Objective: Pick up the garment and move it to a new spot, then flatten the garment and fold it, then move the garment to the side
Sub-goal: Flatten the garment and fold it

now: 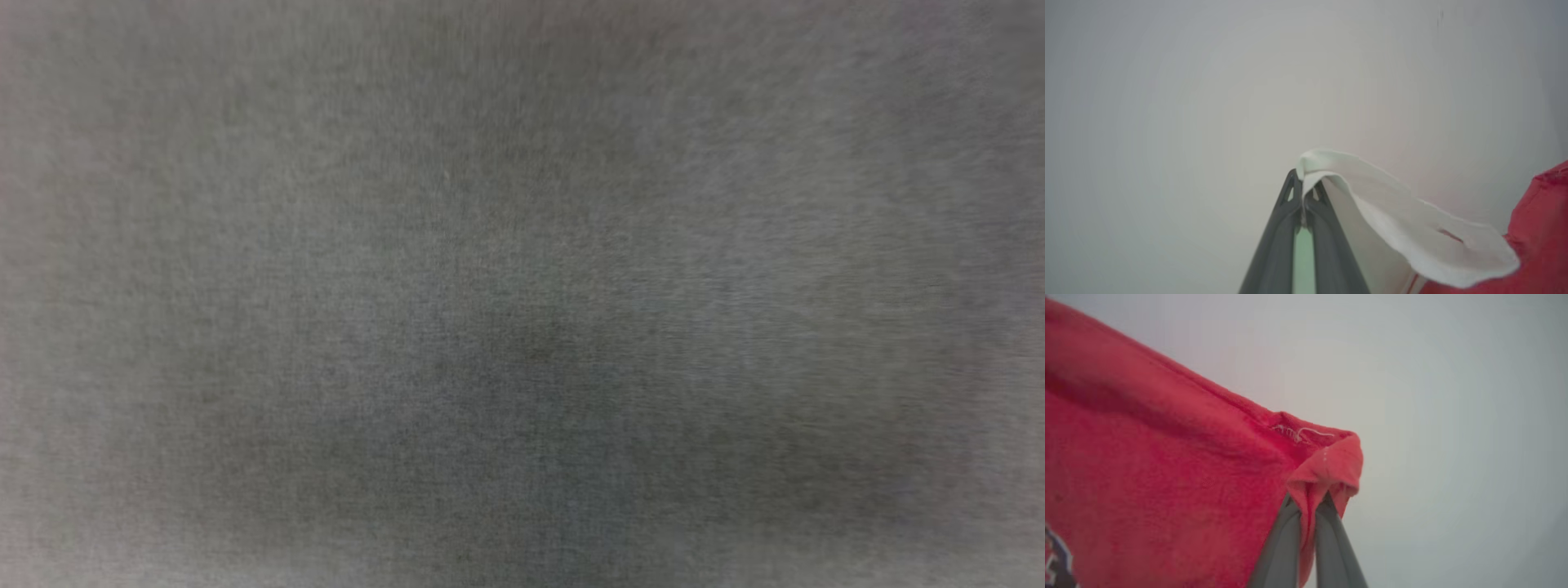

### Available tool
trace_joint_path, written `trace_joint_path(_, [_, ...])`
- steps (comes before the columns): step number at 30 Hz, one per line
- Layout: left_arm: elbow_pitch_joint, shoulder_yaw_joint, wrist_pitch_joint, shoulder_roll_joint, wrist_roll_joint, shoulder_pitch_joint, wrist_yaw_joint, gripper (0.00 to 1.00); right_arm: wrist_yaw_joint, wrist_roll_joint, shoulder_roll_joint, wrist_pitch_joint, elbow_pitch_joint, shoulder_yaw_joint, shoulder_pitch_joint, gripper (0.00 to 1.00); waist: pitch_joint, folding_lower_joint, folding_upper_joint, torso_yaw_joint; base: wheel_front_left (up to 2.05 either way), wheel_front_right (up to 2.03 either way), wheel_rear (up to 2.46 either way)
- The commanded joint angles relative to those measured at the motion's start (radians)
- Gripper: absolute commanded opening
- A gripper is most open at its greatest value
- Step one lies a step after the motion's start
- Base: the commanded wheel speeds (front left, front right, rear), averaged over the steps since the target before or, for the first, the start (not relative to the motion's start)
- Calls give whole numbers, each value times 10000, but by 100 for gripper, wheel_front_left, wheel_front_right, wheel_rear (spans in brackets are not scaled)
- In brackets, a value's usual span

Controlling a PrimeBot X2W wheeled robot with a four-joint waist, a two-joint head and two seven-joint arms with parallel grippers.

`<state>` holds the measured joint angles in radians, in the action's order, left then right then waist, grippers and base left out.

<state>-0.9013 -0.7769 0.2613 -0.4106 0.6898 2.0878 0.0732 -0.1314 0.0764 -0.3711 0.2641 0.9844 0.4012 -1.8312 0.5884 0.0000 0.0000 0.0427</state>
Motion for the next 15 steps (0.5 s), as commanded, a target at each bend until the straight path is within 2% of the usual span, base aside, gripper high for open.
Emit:
trace_joint_path(1, [358, 168, 31, -97, -268, -215, 58, 0, 13, -218, 164, -11, -86, -276, 515, 0, 1487, 0, 0, 612, 0, 0, 0])
trace_joint_path(5, [1211, 1020, 17, -273, -472, -1713, 285, 0, 13, -1182, 444, -8, -177, -992, 1630, 0, 1518, 0, 0, 821, 0, 0, 0])
trace_joint_path(8, [1436, 1136, 26, -218, -497, -2880, 452, 0, 13, -1458, 539, 1, 47, -1142, 2297, 0, 1307, 0, 0, 1009, 0, 0, 0])
trace_joint_path(12, [1422, 491, 1, -277, -458, -4617, 577, 0, 13, -1250, 538, -4, 544, -749, 3301, 0, 757, 0, 0, 1247, 0, 0, 0])
trace_joint_path(15, [1781, -309, -360, -504, 160, -5620, 567, 0, 13, -783, 485, -2, 831, -344, 3948, 0, 279, 0, 0, 1337, 0, 0, 0])
